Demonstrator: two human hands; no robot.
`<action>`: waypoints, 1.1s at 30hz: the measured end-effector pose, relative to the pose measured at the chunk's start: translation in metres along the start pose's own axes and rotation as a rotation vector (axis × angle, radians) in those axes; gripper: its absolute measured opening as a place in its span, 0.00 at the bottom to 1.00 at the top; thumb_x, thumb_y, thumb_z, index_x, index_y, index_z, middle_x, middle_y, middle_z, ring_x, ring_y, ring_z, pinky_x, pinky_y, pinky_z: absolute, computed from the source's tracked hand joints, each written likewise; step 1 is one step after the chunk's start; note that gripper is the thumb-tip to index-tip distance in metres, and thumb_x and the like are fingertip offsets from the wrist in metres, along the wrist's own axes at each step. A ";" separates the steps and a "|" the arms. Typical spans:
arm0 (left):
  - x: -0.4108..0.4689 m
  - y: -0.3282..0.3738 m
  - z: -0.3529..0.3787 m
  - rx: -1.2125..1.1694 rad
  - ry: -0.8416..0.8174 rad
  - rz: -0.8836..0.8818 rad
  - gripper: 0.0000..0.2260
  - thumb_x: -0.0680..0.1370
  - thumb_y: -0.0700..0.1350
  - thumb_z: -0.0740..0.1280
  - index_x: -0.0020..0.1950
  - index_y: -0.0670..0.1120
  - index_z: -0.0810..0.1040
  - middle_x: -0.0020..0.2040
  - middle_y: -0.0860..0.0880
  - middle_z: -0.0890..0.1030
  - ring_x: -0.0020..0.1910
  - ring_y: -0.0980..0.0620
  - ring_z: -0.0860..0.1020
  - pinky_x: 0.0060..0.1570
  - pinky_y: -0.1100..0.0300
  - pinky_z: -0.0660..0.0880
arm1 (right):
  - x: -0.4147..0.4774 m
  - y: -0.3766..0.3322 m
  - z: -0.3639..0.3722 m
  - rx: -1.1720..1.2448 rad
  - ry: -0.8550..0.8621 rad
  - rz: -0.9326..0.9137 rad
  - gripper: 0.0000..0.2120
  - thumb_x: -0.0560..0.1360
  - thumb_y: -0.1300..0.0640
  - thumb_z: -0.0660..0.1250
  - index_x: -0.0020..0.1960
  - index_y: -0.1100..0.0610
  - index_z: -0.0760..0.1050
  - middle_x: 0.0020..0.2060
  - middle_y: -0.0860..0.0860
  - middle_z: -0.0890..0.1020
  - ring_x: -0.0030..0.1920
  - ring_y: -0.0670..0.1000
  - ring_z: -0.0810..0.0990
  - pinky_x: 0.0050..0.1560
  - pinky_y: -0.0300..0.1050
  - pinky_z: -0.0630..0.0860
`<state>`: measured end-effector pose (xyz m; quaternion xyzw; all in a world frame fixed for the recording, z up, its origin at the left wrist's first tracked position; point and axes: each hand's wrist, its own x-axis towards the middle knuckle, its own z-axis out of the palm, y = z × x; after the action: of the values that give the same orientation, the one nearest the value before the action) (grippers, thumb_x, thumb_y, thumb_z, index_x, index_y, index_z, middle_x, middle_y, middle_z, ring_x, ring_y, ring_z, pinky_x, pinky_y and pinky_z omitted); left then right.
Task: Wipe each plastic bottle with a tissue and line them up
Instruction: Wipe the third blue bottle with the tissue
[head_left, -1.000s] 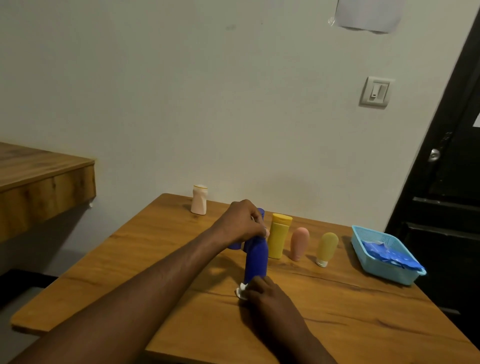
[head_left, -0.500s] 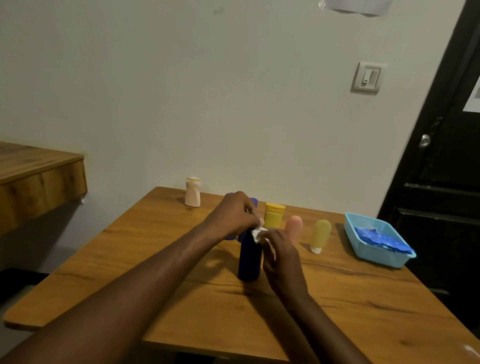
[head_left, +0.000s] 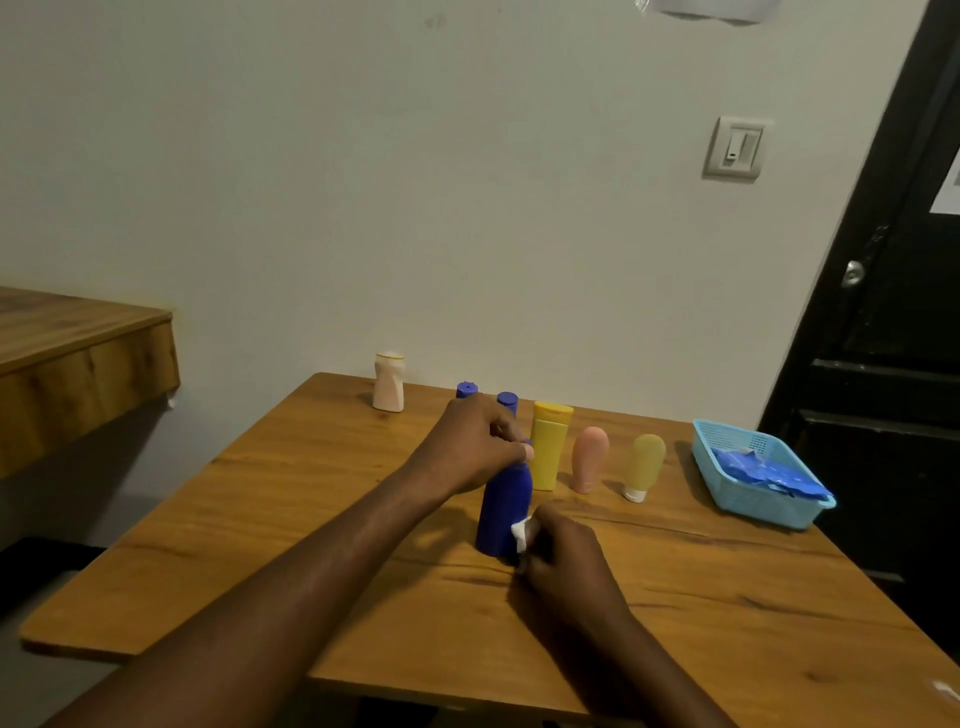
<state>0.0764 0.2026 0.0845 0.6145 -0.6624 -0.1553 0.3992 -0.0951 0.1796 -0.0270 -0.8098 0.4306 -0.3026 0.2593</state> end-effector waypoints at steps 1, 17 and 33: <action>-0.001 0.000 -0.002 0.000 -0.009 0.002 0.03 0.76 0.42 0.75 0.49 0.45 0.87 0.44 0.56 0.84 0.45 0.60 0.80 0.44 0.64 0.74 | -0.001 0.000 -0.003 -0.036 -0.021 -0.006 0.09 0.74 0.60 0.70 0.44 0.46 0.75 0.44 0.44 0.82 0.48 0.44 0.80 0.50 0.44 0.80; -0.010 0.002 -0.011 0.075 -0.053 -0.024 0.11 0.78 0.39 0.72 0.60 0.46 0.85 0.57 0.51 0.85 0.50 0.58 0.80 0.48 0.66 0.73 | 0.019 -0.028 -0.031 1.226 0.263 0.322 0.11 0.76 0.70 0.62 0.55 0.65 0.80 0.52 0.59 0.86 0.54 0.59 0.85 0.59 0.56 0.80; -0.008 0.001 -0.011 0.047 -0.042 -0.026 0.10 0.78 0.40 0.72 0.58 0.46 0.86 0.56 0.51 0.86 0.47 0.61 0.79 0.45 0.69 0.72 | -0.016 -0.030 -0.005 0.528 0.099 0.227 0.11 0.79 0.62 0.66 0.47 0.52 0.84 0.41 0.45 0.86 0.45 0.46 0.84 0.40 0.36 0.78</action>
<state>0.0836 0.2131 0.0896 0.6289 -0.6661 -0.1578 0.3688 -0.0891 0.2071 -0.0072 -0.6452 0.4371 -0.4124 0.4718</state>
